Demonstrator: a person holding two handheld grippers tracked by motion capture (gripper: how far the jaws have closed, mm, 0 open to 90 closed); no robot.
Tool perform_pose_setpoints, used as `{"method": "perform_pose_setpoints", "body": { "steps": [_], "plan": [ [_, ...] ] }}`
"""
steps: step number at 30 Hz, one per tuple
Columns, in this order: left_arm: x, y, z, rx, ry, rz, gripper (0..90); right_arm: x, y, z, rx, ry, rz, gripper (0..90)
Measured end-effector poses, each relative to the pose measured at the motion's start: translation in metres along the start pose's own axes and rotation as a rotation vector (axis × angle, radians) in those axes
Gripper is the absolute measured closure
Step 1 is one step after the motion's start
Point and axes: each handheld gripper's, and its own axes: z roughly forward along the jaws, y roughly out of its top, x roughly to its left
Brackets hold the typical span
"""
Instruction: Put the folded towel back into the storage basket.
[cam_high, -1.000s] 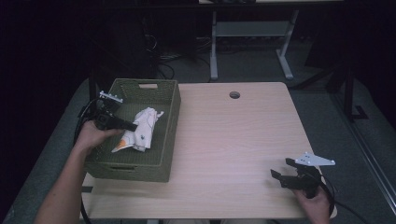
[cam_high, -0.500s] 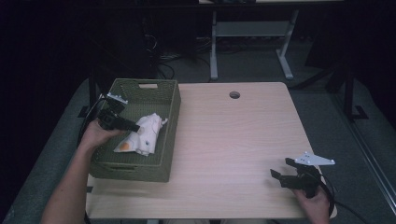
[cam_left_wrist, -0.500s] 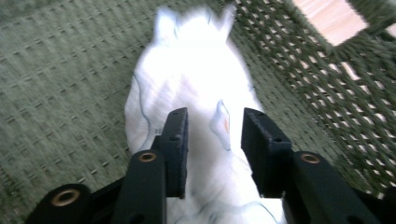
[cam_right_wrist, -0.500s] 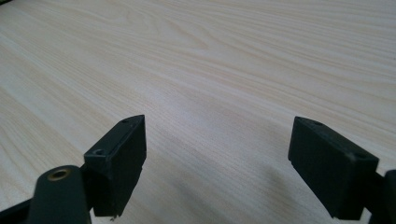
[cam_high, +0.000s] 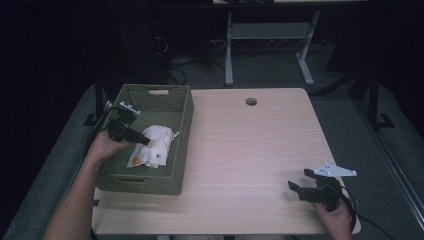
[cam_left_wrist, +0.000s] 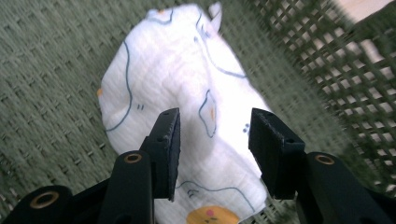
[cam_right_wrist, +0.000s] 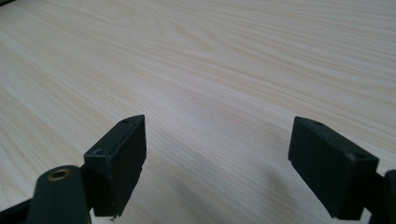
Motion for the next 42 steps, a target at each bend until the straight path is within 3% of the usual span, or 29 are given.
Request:
{"method": "perform_pose_setpoints", "body": {
  "steps": [3, 8, 14, 18, 20, 25, 30, 33, 39, 42],
  "plan": [
    [0.004, 0.001, 0.003, 0.020, 0.021, -0.022, 52.9, 0.001, 0.000, 0.000, 0.005, 0.002, -0.004, 18.7],
    [0.010, 0.001, 0.013, 0.073, -0.010, -0.052, 67.0, 0.000, -0.001, -0.001, 0.001, 0.001, 0.002, 18.7],
    [0.014, 0.003, 0.028, 0.138, 0.002, -0.076, 78.1, 0.000, 0.000, 0.000, 0.003, 0.000, 0.001, 18.7],
    [0.017, 0.003, 0.035, 0.164, 0.044, -0.101, 83.1, -0.001, 0.000, 0.000, -0.001, -0.002, 0.003, 18.7],
    [0.018, 0.003, 0.037, 0.168, 0.087, -0.113, 82.8, -0.001, 0.000, 0.000, -0.002, -0.002, 0.005, 18.7],
    [0.018, 0.003, 0.038, 0.176, 0.040, -0.091, 78.4, -0.001, 0.000, 0.000, -0.002, -0.001, 0.004, 18.6],
    [0.010, 0.005, 0.024, 0.105, -0.003, -0.075, 72.9, 0.000, 0.000, 0.000, -0.004, 0.002, 0.002, 18.7],
    [0.004, 0.005, 0.020, 0.091, -0.051, -0.056, 72.9, 0.000, 0.000, 0.000, 0.001, 0.003, 0.000, 18.7],
    [-0.013, 0.009, 0.037, 0.165, -0.120, -0.008, 66.2, 0.001, 0.000, -0.001, -0.005, 0.005, 0.001, 18.7],
    [-0.020, 0.012, 0.045, 0.189, -0.124, 0.017, 63.4, 0.001, 0.000, -0.001, -0.006, 0.004, -0.002, 18.7]
  ]
}}
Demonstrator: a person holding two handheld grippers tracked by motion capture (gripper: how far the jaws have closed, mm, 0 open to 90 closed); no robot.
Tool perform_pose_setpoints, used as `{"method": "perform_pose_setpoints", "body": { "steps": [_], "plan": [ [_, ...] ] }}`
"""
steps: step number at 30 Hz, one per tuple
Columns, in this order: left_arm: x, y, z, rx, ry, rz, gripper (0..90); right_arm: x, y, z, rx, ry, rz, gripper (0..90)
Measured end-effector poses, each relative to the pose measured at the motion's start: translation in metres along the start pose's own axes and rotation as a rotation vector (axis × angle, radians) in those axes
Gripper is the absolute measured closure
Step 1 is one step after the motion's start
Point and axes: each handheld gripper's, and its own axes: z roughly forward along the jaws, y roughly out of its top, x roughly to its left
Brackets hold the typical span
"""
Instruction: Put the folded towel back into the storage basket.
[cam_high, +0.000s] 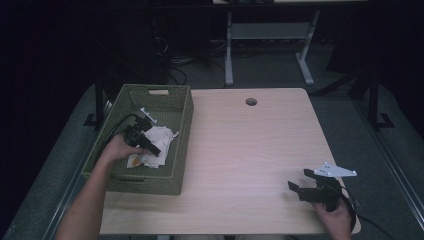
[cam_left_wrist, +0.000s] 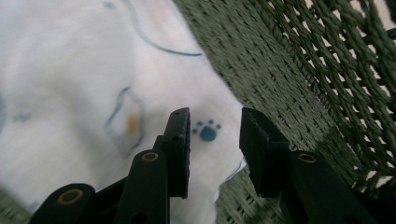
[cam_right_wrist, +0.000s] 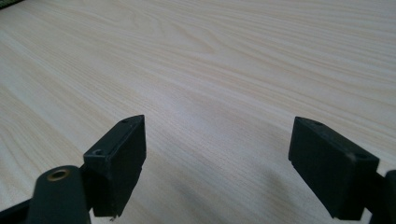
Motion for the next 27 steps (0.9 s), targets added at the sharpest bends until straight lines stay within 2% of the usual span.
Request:
{"method": "perform_pose_setpoints", "body": {
  "steps": [2, 7, 16, 23, 25, 27],
  "plan": [
    [-0.001, 0.002, 0.006, 0.024, 0.009, 0.010, 62.3, 0.000, 0.000, 0.000, -0.002, 0.000, 0.001, 18.7],
    [0.003, 0.001, 0.013, 0.069, 0.032, -0.011, 58.4, 0.000, 0.000, -0.001, -0.006, 0.002, 0.006, 18.6],
    [0.004, 0.001, 0.019, 0.079, 0.045, -0.009, 57.3, -0.001, 0.000, -0.001, -0.006, 0.003, 0.004, 18.7],
    [-0.006, 0.004, 0.023, 0.107, 0.146, 0.047, 67.1, -0.001, 0.000, -0.001, -0.009, 0.002, 0.006, 18.7],
    [-0.008, 0.005, 0.024, 0.114, 0.177, 0.059, 76.0, -0.001, 0.000, -0.002, -0.010, 0.004, 0.003, 18.7],
    [-0.009, 0.008, 0.025, 0.132, 0.186, 0.059, 84.5, 0.000, 0.000, -0.002, -0.011, 0.004, 0.002, 18.7]
  ]
}}
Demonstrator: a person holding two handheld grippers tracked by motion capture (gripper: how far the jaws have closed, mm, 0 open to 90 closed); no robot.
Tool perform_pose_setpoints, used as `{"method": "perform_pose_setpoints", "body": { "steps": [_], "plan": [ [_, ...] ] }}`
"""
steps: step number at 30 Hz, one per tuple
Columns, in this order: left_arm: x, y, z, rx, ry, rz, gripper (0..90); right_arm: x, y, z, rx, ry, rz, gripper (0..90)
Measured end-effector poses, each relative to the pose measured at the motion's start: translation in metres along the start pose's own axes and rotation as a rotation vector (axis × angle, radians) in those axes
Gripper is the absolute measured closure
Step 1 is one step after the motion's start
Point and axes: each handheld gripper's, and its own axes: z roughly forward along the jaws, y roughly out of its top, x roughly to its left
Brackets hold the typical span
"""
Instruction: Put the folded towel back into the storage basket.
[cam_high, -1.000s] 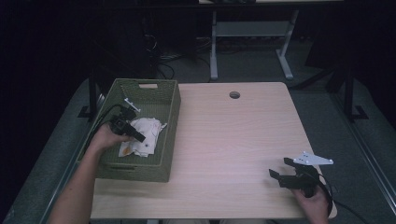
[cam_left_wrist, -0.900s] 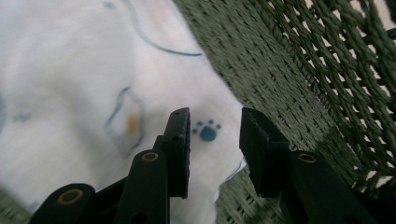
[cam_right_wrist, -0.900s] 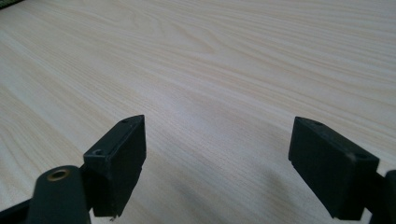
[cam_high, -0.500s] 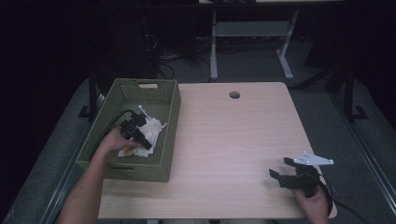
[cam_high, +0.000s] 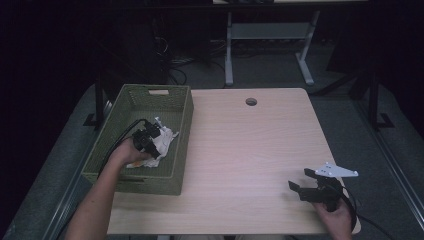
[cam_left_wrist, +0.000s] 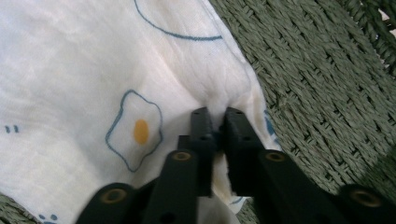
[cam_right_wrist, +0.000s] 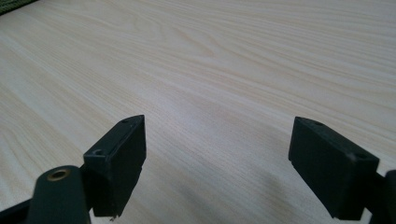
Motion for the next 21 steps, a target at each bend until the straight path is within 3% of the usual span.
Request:
{"method": "perform_pose_setpoints", "body": {
  "steps": [6, 8, 10, 14, 17, 21],
  "plan": [
    [0.001, 0.001, -0.002, -0.007, -0.022, -0.030, 87.8, 0.000, 0.000, 0.000, -0.003, 0.001, -0.002, 18.7],
    [0.003, -0.001, -0.007, -0.056, -0.106, -0.064, 87.9, -0.001, 0.000, 0.000, -0.001, 0.000, 0.000, 18.7],
    [0.002, -0.001, -0.012, -0.091, -0.152, -0.070, 87.9, -0.001, 0.000, 0.001, 0.001, 0.001, -0.001, 18.7],
    [-0.001, 0.001, -0.012, -0.088, -0.273, -0.059, 85.0, -0.001, 0.000, 0.002, 0.006, 0.001, -0.002, 18.7],
    [-0.003, 0.001, -0.011, -0.068, -0.218, -0.070, 68.8, -0.001, 0.000, 0.002, 0.004, -0.001, -0.002, 18.7],
    [0.001, -0.003, -0.020, -0.114, -0.202, -0.099, 63.7, 0.000, 0.000, 0.001, 0.000, 0.000, -0.001, 18.7]
  ]
}}
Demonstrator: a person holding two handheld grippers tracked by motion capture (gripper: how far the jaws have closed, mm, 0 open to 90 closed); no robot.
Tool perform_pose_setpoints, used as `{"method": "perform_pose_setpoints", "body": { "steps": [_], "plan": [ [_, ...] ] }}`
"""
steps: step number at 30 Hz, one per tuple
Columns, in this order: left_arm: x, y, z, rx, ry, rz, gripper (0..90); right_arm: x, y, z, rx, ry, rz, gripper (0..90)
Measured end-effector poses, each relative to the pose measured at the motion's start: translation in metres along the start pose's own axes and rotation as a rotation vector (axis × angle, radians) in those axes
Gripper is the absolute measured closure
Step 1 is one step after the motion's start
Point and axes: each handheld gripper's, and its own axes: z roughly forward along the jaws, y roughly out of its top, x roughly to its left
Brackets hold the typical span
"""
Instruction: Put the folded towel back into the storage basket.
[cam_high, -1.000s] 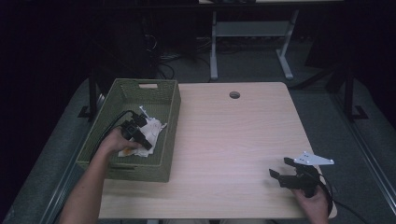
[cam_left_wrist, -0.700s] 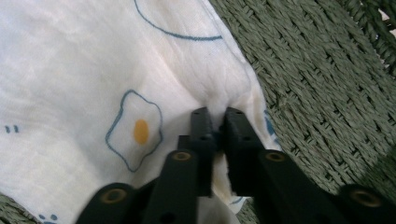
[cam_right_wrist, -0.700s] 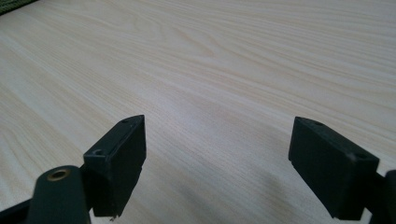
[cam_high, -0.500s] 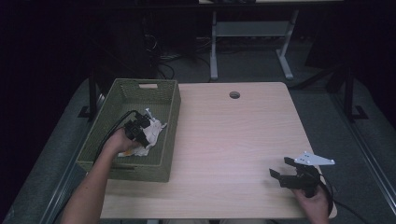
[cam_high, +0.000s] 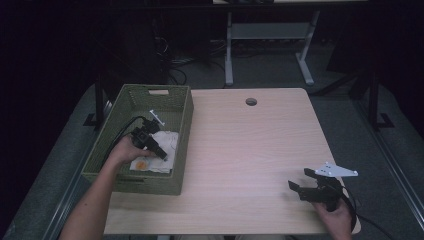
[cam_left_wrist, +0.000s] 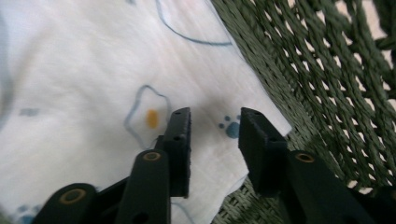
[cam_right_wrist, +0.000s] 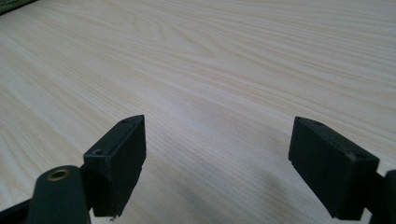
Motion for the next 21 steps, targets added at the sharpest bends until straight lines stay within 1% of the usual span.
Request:
{"method": "perform_pose_setpoints", "body": {
  "steps": [1, 4, 5, 7, 8, 9, 10, 11, 13, 14, 16, 18, 21],
  "plan": [
    [0.000, -0.001, -0.005, -0.029, 0.003, -0.006, 63.7, 0.000, 0.000, 0.000, 0.000, 0.001, -0.001, 18.7],
    [-0.002, -0.004, -0.019, -0.095, 0.007, -0.015, 63.0, 0.001, 0.000, -0.001, -0.002, 0.003, -0.002, 18.6],
    [-0.004, -0.006, -0.026, -0.133, 0.003, -0.016, 62.5, 0.001, 0.000, -0.001, -0.003, 0.004, -0.004, 18.7],
    [-0.007, -0.007, -0.032, -0.158, 0.002, -0.012, 62.4, 0.001, 0.001, 0.000, -0.004, 0.007, -0.006, 18.6],
    [-0.010, -0.008, -0.037, -0.181, 0.008, -0.015, 62.4, 0.002, 0.001, 0.001, -0.002, 0.008, -0.006, 18.5],
    [-0.013, -0.010, -0.043, -0.215, 0.003, -0.010, 62.4, 0.002, 0.002, 0.001, -0.002, 0.010, -0.007, 18.5],
    [-0.013, -0.010, -0.043, -0.215, 0.003, -0.010, 62.2, 0.002, 0.002, 0.001, -0.002, 0.010, -0.007, 18.5],
    [-0.016, -0.011, -0.047, -0.236, 0.004, -0.009, 62.2, 0.002, 0.002, 0.002, -0.002, 0.014, -0.012, 18.4],
    [-0.022, -0.014, -0.054, -0.280, -0.002, -0.008, 61.8, 0.003, 0.002, 0.003, 0.001, 0.019, -0.014, 18.4],
    [-0.024, -0.014, -0.056, -0.291, -0.003, -0.003, 61.2, 0.003, 0.003, 0.003, 0.000, 0.023, -0.016, 18.3],
    [-0.034, -0.015, -0.062, -0.332, -0.004, 0.009, 60.1, 0.003, 0.003, 0.005, 0.006, 0.027, -0.024, 18.1],
    [-0.042, -0.015, -0.065, -0.348, -0.003, 0.020, 58.6, 0.004, 0.004, 0.006, 0.008, 0.028, -0.035, 18.0],
    [-0.057, -0.015, -0.070, -0.391, -0.013, 0.036, 58.0, 0.005, 0.006, 0.007, 0.007, 0.030, -0.056, 17.8]
  ]
}}
